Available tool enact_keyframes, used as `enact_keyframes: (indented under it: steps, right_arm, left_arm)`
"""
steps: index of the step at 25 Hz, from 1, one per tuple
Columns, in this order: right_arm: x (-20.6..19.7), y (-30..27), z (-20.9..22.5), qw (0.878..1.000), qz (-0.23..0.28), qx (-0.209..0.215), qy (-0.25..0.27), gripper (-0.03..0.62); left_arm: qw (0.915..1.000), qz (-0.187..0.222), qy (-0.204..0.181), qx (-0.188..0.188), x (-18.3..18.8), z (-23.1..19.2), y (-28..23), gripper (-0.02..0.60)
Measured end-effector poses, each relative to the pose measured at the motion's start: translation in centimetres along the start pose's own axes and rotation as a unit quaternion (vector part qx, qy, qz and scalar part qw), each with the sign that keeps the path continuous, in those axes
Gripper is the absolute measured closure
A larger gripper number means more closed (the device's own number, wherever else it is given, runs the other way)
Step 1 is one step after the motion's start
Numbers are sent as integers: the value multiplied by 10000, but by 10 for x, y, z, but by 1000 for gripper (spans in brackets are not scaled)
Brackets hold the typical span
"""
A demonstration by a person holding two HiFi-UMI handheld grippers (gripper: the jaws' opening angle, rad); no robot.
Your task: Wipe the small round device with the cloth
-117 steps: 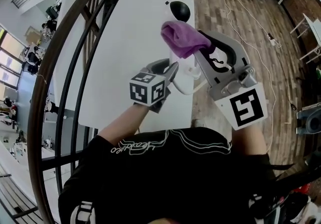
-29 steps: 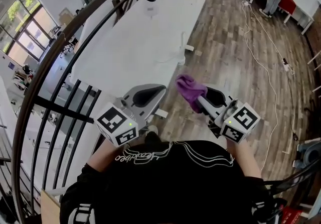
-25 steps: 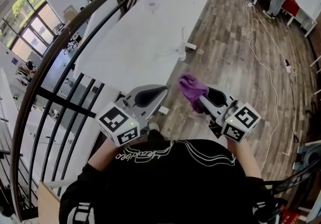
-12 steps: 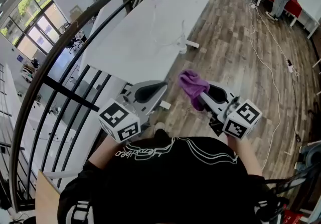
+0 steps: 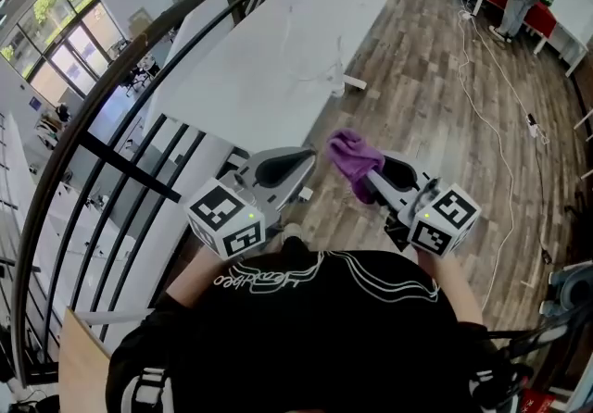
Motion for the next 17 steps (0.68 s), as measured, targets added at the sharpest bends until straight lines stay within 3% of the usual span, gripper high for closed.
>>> enact_keyframes:
  steps: [17]
  right_arm:
    - [-1, 15, -1, 9998, 19, -174, -4, 522]
  left_arm:
    - [9997, -160, 56, -172, -5, 11, -12, 572]
Point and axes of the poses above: the fingertips, and each gripper's own axes: y backward along the fingers, z to its right, x out of its top, the point moved 8 cm from there along y, backward along the fingers, and after that the axes turned 5 degrees about y, right-handed, at the moved point
